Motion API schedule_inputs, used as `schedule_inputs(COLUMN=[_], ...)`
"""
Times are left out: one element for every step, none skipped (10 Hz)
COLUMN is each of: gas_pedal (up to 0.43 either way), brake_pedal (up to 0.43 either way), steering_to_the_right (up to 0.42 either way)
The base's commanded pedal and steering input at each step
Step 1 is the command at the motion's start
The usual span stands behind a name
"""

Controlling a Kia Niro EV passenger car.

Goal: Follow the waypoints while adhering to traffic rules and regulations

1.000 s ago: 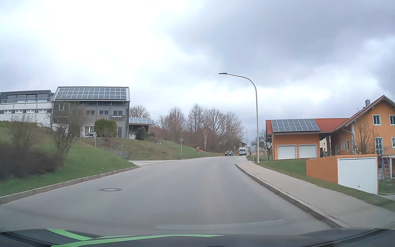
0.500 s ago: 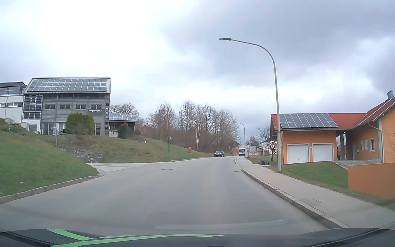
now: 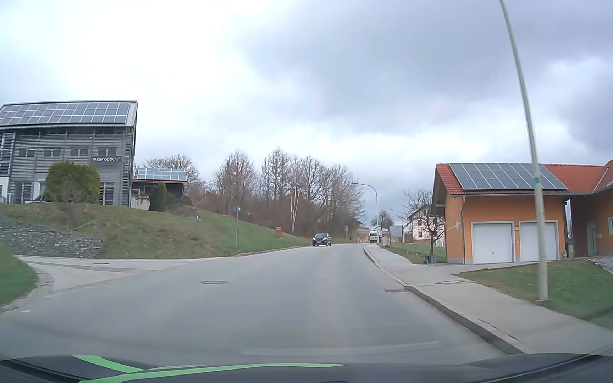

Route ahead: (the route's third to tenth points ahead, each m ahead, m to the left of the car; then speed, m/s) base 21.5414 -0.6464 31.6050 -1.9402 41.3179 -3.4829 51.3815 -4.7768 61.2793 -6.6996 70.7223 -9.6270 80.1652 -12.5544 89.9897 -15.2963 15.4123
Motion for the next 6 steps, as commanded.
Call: schedule_inputs(gas_pedal=[0.311, 0.311, 0.311, 0.311, 0.311, 0.311], brake_pedal=[0.000, 0.000, 0.000, 0.000, 0.000, 0.000], steering_to_the_right=[0.018, 0.018, 0.018, 0.018, 0.018, 0.019])
